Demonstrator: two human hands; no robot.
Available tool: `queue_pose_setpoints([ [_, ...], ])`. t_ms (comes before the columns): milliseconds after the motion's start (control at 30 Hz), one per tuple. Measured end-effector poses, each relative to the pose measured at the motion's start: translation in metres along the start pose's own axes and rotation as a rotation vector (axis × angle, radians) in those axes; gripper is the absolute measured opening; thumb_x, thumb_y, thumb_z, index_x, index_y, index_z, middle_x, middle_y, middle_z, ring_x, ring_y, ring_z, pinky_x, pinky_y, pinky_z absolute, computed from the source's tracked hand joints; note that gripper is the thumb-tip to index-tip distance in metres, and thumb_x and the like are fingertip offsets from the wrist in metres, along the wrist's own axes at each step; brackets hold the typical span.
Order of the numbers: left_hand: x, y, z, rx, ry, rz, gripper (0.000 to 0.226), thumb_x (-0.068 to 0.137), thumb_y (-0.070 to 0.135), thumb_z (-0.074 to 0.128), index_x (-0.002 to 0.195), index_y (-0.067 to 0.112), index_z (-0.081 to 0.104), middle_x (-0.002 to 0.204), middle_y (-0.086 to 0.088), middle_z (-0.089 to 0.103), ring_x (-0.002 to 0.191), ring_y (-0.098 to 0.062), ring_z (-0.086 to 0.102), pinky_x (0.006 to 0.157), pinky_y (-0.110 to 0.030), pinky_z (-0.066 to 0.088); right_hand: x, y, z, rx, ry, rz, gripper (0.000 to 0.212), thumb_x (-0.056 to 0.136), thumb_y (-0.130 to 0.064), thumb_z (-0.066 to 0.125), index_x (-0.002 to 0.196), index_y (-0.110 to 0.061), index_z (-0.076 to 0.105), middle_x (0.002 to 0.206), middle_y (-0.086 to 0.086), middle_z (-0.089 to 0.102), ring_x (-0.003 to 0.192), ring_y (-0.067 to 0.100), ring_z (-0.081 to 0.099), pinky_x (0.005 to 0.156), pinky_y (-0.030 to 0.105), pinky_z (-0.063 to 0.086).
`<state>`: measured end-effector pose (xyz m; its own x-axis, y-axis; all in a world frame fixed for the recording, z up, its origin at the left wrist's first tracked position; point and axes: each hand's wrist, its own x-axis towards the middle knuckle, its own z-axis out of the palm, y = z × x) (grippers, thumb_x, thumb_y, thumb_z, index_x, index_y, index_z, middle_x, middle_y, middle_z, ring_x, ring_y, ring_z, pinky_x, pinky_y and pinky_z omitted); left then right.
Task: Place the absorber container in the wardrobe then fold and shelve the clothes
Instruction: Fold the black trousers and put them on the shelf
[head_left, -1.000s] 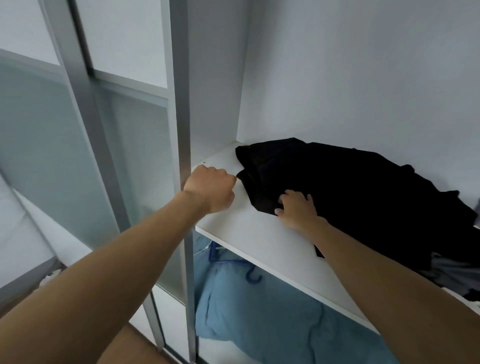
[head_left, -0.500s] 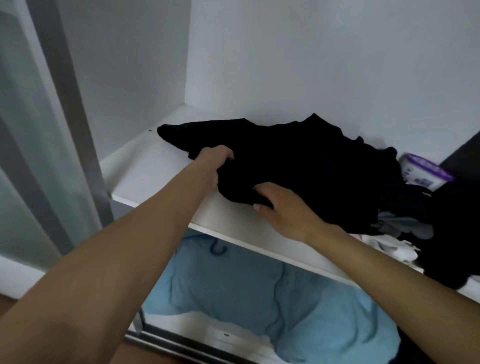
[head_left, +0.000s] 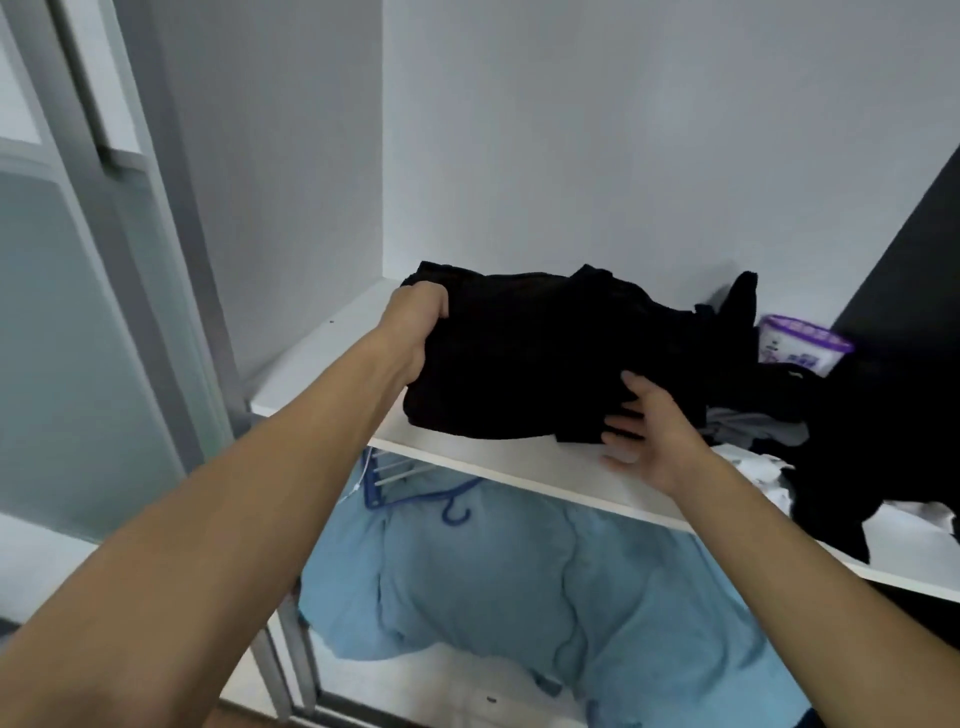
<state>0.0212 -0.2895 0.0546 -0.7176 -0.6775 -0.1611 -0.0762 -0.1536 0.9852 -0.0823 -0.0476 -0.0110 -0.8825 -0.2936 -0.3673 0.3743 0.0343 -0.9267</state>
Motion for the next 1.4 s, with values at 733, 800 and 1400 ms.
queue_pose_setpoints([
  [733, -0.214, -0.081, -0.091, 0.634, -0.12, 0.169, 0.045, 0.094, 0.049, 0.052, 0.074, 0.012, 0.068, 0.068, 0.001, 0.07, 0.064, -0.014, 0.067, 0.06, -0.028, 0.044, -0.206, 0.193, -0.033, -0.958, -0.422, 0.371, 0.039, 0.105, -0.038, 0.04, 0.09, -0.009, 0.061, 0.061, 0.008, 0.073, 0.058, 0.021, 0.07, 0.045, 0.016, 0.047],
  [800, -0.227, -0.08, -0.101, 0.736, -0.202, 0.248, 0.048, 0.097, 0.049, 0.049, 0.066, 0.015, 0.058, 0.06, 0.005, 0.061, 0.054, -0.009, 0.06, 0.06, -0.029, 0.042, -0.212, 0.176, -0.034, -1.206, -0.395, 0.239, 0.042, 0.099, -0.043, 0.052, 0.089, -0.004, 0.065, 0.062, 0.008, 0.073, 0.049, 0.016, 0.067, 0.042, 0.014, 0.042],
  [1400, -0.251, -0.109, -0.277, 0.283, -0.537, 0.291, 0.037, 0.098, 0.053, 0.047, 0.09, 0.036, 0.079, 0.099, 0.005, 0.078, 0.094, -0.012, 0.074, 0.078, -0.021, 0.051, -0.337, 0.19, 0.189, -0.586, -0.55, -0.315, 0.032, 0.08, -0.058, 0.074, 0.104, -0.054, 0.054, 0.099, -0.033, 0.07, 0.093, -0.013, 0.066, 0.074, 0.007, 0.052],
])
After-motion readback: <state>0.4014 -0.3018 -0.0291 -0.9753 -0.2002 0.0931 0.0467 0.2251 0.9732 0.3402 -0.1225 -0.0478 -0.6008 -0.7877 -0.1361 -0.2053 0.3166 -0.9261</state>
